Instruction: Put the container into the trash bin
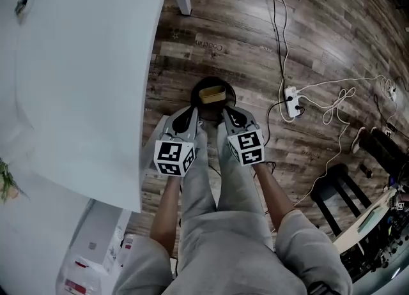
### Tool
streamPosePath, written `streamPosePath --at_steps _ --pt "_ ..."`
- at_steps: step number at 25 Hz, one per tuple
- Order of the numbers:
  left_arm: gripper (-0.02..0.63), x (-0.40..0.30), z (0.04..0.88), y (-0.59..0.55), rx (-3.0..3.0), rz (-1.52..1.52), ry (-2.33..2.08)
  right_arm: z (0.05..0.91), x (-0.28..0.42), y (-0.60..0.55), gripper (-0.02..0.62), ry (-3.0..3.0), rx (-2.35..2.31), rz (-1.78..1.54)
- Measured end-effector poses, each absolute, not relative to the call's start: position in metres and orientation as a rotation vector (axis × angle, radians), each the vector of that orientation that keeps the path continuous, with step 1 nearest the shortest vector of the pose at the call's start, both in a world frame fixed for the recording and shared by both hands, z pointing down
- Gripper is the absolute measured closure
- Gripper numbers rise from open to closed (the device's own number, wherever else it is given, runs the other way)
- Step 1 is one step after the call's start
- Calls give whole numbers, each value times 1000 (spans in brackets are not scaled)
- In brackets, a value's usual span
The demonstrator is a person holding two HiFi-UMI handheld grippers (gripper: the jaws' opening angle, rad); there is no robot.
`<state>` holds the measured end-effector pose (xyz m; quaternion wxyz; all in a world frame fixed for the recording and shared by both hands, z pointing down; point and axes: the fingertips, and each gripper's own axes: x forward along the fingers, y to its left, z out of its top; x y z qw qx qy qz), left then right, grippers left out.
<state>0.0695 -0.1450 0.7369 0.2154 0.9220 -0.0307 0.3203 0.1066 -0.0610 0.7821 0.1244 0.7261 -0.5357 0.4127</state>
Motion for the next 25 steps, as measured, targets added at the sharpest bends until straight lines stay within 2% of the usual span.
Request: streamPosePath --at_steps 25 --pt "597 119 514 -172 2774 694 -80 497 195 -84 581 -1556 2442 718"
